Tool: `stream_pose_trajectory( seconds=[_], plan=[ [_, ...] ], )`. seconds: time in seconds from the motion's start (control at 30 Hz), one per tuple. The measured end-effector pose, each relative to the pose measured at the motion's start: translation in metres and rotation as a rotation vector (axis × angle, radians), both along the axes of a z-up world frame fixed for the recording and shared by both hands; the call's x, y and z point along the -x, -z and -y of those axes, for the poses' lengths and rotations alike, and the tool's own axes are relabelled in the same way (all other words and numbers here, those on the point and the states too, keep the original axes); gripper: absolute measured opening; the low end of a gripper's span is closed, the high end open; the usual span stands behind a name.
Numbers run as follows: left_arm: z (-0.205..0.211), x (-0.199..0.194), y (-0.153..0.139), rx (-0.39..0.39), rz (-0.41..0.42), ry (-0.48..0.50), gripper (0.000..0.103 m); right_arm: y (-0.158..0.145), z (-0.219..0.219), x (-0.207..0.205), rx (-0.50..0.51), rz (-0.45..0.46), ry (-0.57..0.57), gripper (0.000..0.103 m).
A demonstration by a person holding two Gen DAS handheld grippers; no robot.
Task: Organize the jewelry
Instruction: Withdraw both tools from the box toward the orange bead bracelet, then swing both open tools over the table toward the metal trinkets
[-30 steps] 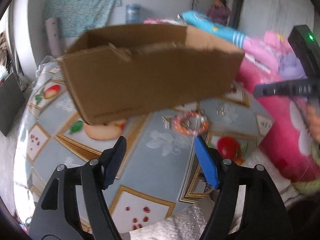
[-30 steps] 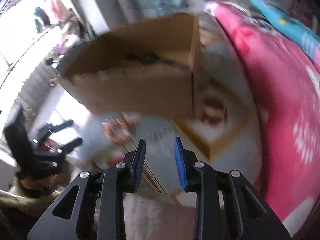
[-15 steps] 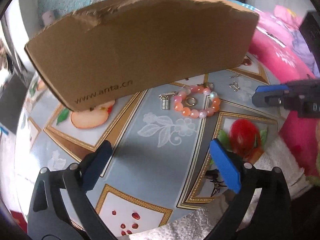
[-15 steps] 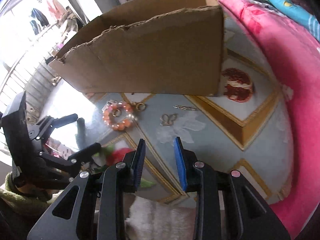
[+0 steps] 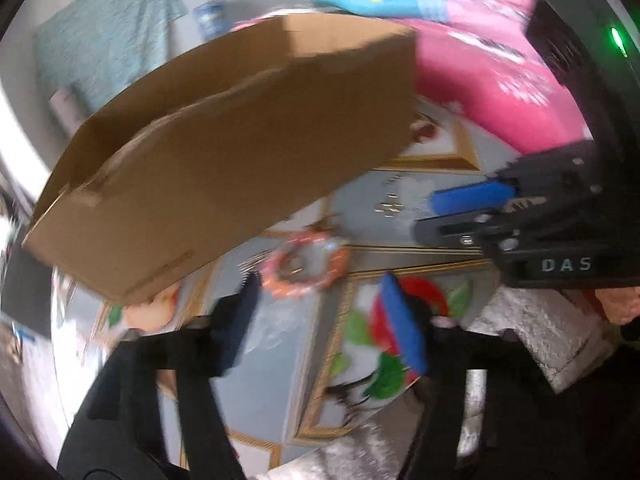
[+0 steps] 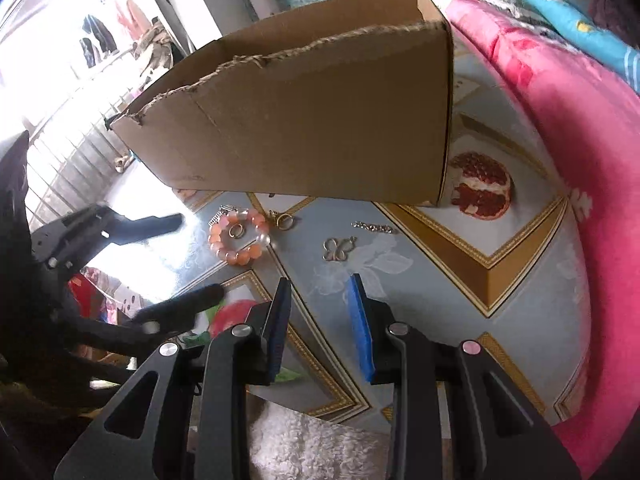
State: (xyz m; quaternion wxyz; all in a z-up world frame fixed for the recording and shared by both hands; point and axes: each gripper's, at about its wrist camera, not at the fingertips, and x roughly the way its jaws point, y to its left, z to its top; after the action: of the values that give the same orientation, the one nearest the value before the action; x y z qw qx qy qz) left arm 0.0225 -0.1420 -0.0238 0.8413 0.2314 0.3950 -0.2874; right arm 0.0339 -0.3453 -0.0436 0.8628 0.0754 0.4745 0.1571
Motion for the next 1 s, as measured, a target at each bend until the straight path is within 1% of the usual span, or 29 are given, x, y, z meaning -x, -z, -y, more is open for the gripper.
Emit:
stream_pose_trajectory(
  seconds=[0.03,0.07,0.1,0.17,0.3,0.4,0.47,0.53,0.6,0.67,0.77,0.87,0.97,1.0],
  plan=[
    [0.008,-0.001,0.003,-0.018,0.0,0.026,0.047,0.001,0.001,-0.001,-0.001,-0.004,0.007,0.029],
    [0.013,-0.001,0.007,-0.037,0.002,0.042,0.04,0.001,0.002,-0.001,-0.005,-0.008,0.011,0.029],
    [0.019,-0.003,0.01,-0.057,0.001,0.05,0.037,0.002,0.003,-0.002,-0.009,-0.012,0.012,0.029],
    [0.024,-0.008,0.016,-0.077,-0.009,0.058,0.034,0.003,0.002,-0.004,-0.01,-0.019,0.013,0.029],
    [0.024,-0.012,0.015,-0.089,-0.005,0.038,0.03,0.003,-0.001,-0.009,-0.004,-0.023,-0.002,0.029],
    [0.024,-0.015,0.013,-0.087,-0.019,0.028,0.03,0.004,-0.002,-0.012,-0.007,-0.023,-0.015,0.029],
    [0.02,-0.02,0.013,-0.082,-0.053,0.02,0.028,0.005,-0.001,-0.011,-0.01,-0.018,-0.019,0.029],
    [0.019,-0.023,0.012,-0.044,-0.093,0.014,0.022,0.005,-0.001,-0.012,-0.017,-0.016,-0.023,0.029],
    [0.017,-0.026,0.012,-0.019,-0.122,0.015,0.013,0.006,0.001,-0.013,-0.022,-0.016,-0.021,0.029],
    [0.015,-0.03,0.012,0.01,-0.149,0.016,0.009,0.006,0.001,-0.013,-0.02,-0.015,-0.021,0.029],
    [0.009,-0.031,0.012,0.045,-0.167,0.014,0.009,0.005,0.003,-0.012,-0.025,-0.016,-0.016,0.029],
    [-0.004,-0.031,-0.001,0.1,-0.157,0.017,0.009,0.005,0.002,-0.012,-0.017,-0.017,-0.015,0.029],
    [-0.02,-0.033,-0.022,0.179,-0.148,-0.001,0.008,0.005,0.0,-0.012,-0.008,-0.02,-0.016,0.029],
    [-0.031,-0.035,-0.03,0.227,-0.159,-0.021,0.008,0.004,-0.001,-0.012,-0.005,-0.021,-0.018,0.029]
  ],
)
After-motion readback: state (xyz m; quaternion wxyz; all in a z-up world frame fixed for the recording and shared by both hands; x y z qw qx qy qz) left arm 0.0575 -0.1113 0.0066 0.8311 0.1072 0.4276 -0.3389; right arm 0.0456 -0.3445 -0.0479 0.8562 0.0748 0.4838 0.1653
